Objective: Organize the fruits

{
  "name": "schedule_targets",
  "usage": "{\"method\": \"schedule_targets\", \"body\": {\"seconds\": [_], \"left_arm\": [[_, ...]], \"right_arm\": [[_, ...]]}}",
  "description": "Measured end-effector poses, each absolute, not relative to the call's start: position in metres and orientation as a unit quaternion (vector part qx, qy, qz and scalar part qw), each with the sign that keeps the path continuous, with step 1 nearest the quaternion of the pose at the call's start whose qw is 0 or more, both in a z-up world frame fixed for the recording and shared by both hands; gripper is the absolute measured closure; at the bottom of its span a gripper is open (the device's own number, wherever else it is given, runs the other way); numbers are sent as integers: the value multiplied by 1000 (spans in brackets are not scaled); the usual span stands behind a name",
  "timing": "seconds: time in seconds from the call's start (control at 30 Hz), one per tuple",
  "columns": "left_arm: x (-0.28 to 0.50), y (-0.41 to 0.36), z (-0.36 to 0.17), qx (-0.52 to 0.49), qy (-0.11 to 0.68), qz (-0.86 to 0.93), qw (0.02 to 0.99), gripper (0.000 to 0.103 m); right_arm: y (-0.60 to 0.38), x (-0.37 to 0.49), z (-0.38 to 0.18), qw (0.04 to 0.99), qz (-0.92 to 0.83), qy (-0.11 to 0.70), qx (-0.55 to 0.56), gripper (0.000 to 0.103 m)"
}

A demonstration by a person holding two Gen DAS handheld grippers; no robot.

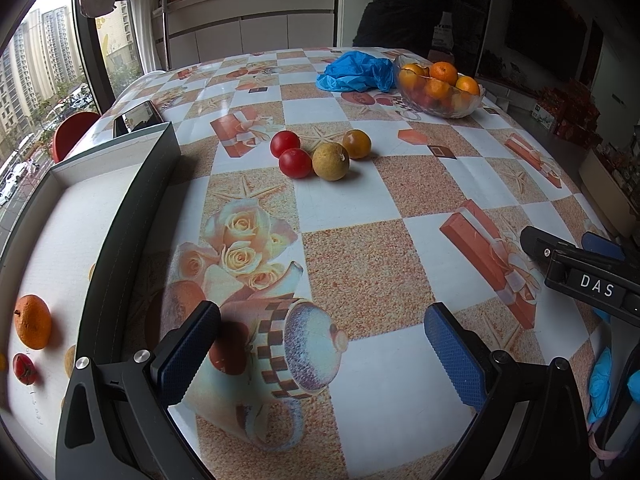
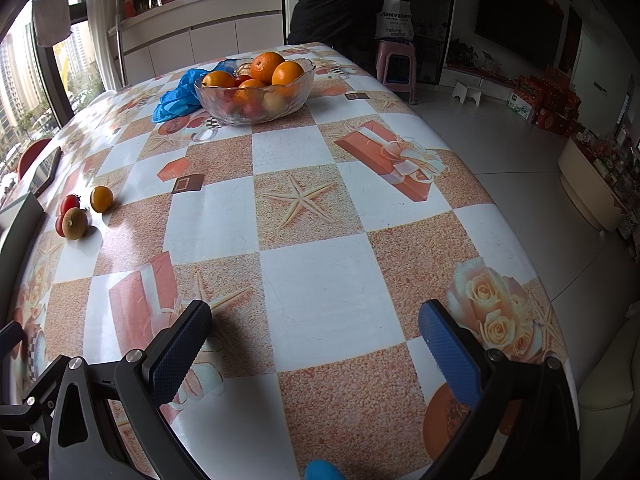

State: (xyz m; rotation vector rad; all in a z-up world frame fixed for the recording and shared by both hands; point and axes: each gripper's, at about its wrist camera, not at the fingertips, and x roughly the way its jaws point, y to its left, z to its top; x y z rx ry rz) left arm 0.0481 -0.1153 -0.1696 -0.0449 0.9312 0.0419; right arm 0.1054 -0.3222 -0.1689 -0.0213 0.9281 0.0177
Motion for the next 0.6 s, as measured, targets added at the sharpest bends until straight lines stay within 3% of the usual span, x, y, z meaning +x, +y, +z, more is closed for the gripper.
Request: {"method": "schedule_targets", "body": {"seconds": [0.23, 0.47, 0.57, 0.6], "left_arm": [[70, -110, -165, -14, 497, -3, 867, 1], [111, -93, -152, -66, 488, 20, 870, 2], [125, -92, -152, -91, 497, 16, 863, 22], [128, -93, -154, -98, 503, 11, 859, 24]], "right_arm": [[-322, 105, -169, 894, 9, 448, -10, 0], [-322, 105, -169, 894, 9, 447, -10, 0], [-322, 105, -169, 894, 9, 447, -10, 0], [-322, 105, -169, 894, 9, 447, -10, 0]]}}
